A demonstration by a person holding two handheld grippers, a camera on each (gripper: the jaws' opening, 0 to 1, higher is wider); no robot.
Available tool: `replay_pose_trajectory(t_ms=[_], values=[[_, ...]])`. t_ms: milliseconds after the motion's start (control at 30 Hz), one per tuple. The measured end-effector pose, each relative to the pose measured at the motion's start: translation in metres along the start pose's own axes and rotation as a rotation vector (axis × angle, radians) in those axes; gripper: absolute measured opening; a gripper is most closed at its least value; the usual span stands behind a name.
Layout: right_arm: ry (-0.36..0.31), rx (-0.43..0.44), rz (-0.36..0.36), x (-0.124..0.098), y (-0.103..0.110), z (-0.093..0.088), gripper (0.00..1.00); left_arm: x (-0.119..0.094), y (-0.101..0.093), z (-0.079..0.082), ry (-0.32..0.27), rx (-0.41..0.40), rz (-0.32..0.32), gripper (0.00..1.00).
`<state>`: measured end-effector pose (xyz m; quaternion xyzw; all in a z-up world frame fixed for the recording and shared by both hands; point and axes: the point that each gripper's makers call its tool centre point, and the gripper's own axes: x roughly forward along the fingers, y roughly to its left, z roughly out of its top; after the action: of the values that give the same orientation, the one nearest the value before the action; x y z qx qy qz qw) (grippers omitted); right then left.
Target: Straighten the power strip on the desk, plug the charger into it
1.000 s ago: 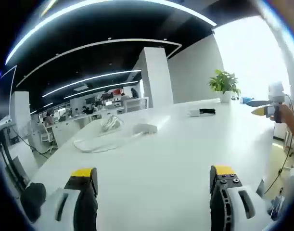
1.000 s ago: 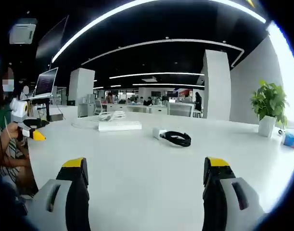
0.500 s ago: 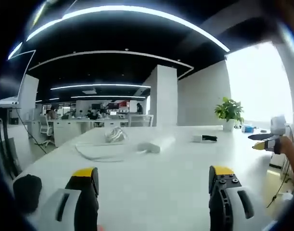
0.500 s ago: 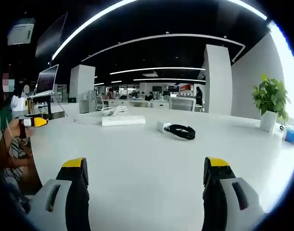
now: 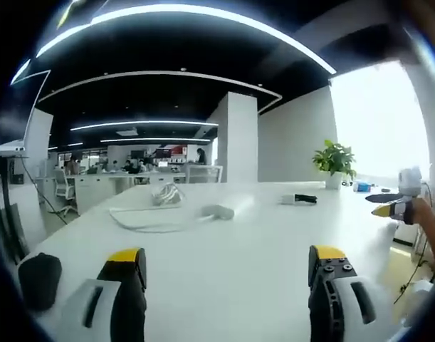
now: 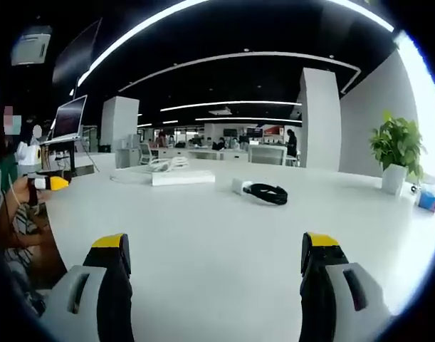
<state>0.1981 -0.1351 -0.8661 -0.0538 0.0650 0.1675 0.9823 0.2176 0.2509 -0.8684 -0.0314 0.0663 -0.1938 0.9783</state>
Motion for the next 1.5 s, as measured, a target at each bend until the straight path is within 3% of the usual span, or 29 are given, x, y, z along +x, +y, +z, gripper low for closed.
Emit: replay_pose_trajectory(t_ms=[533, 1333, 1500], values=[[-0.007, 0.014, -0.047, -0.007, -0.02, 0.002, 1.0, 0.001, 0.001, -0.003, 0.007, -0.021, 0.004, 0.96], [-0.009, 0.031, -0.037, -0.008, -0.025, 0.0, 1.0, 0.004, 0.0, -0.005, 0.019, -0.016, 0.002, 0.97], [-0.013, -0.003, -0.008, 0.001, -0.02, 0.007, 1.0, 0.013, -0.002, -0.001, 0.014, -0.008, -0.006, 0.98]])
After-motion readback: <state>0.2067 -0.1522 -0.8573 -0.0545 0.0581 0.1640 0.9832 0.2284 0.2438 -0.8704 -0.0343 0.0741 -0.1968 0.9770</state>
